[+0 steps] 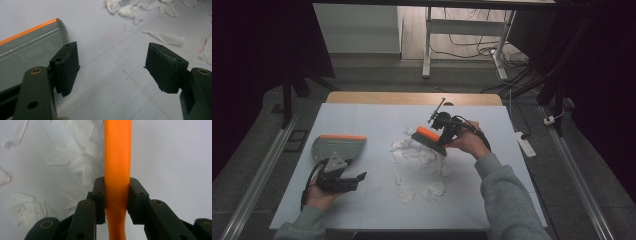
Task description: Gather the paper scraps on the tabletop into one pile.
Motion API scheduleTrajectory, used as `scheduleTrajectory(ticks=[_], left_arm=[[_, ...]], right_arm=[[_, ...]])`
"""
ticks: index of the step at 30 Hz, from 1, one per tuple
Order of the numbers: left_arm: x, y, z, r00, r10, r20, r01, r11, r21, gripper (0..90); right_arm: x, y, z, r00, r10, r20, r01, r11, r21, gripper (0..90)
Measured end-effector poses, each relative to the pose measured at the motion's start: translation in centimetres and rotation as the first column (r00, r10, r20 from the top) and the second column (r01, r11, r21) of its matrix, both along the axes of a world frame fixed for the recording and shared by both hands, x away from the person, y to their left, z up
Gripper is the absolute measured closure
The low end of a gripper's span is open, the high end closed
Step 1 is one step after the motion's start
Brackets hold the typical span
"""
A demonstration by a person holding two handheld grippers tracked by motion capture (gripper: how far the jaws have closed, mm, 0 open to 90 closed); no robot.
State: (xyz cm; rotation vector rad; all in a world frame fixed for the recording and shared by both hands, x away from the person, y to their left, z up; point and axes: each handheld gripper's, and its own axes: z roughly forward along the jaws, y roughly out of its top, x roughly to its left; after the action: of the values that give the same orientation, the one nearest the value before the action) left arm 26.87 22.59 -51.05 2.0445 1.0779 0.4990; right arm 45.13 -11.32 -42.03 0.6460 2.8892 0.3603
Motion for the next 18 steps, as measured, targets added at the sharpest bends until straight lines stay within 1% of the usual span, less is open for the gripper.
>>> scheduleTrajectory(ticks=[4,6,7,8,9,10,13,14,16,18], left_arm=[[0.1,0.0,0.0,1.0000,-0.002,0.001,0.002,1.0000,-0.003,28.2],[0.2,0.0,-0.1,1.0000,0.001,0.002,-0.001,1.0000,-0.004,28.2],[0.2,0.1,-0.1,1.0000,-0.001,0.000,0.001,1.0000,-0.005,28.2],[0.3,0.1,-0.1,1.0000,-0.003,-0.001,0.003,1.0000,-0.006,28.2],[0.3,0.2,-0.1,1.0000,-0.003,-0.001,0.003,1.0000,-0.007,28.2],[0.2,0.2,-0.1,1.0000,-0.001,0.001,0.001,0.9999,-0.010,28.2],[0.2,0.5,0.0,1.0000,0.009,0.000,-0.009,0.9998,-0.019,28.3],[0.2,0.6,-0.1,0.9999,0.011,-0.001,-0.011,0.9997,-0.023,28.3],[0.2,0.8,-0.1,0.9999,0.013,-0.003,-0.013,0.9996,-0.025,28.3],[0.2,0.8,-0.2,0.9999,0.016,-0.006,-0.016,0.9995,-0.027,28.4]], right_arm=[[1.2,-0.3,1.1,0.9981,-0.028,0.055,0.027,0.9995,0.014,70.7],[1.9,0.0,1.2,0.9973,-0.038,0.063,0.037,0.9992,0.016,70.7],[2.4,0.1,1.0,0.9970,-0.034,0.070,0.033,0.9993,0.020,70.7],[3.0,0.4,0.8,0.9965,-0.024,0.080,0.023,0.9997,0.012,70.7],[3.5,0.7,0.5,0.9957,-0.035,0.085,0.035,0.9994,0.006,70.7],[4.2,1.0,0.1,0.9951,-0.036,0.092,0.035,0.9994,0.003,70.7],[5.8,1.9,-0.8,0.9937,-0.032,0.107,0.034,0.9993,-0.013,70.7],[6.2,2.3,-1.0,0.9933,-0.038,0.109,0.041,0.9990,-0.019,70.7],[7.1,3.0,-1.3,0.9932,-0.026,0.114,0.028,0.9995,-0.016,70.7],[7.8,3.8,-1.6,0.9929,-0.012,0.118,0.016,0.9994,-0.031,70.7]])
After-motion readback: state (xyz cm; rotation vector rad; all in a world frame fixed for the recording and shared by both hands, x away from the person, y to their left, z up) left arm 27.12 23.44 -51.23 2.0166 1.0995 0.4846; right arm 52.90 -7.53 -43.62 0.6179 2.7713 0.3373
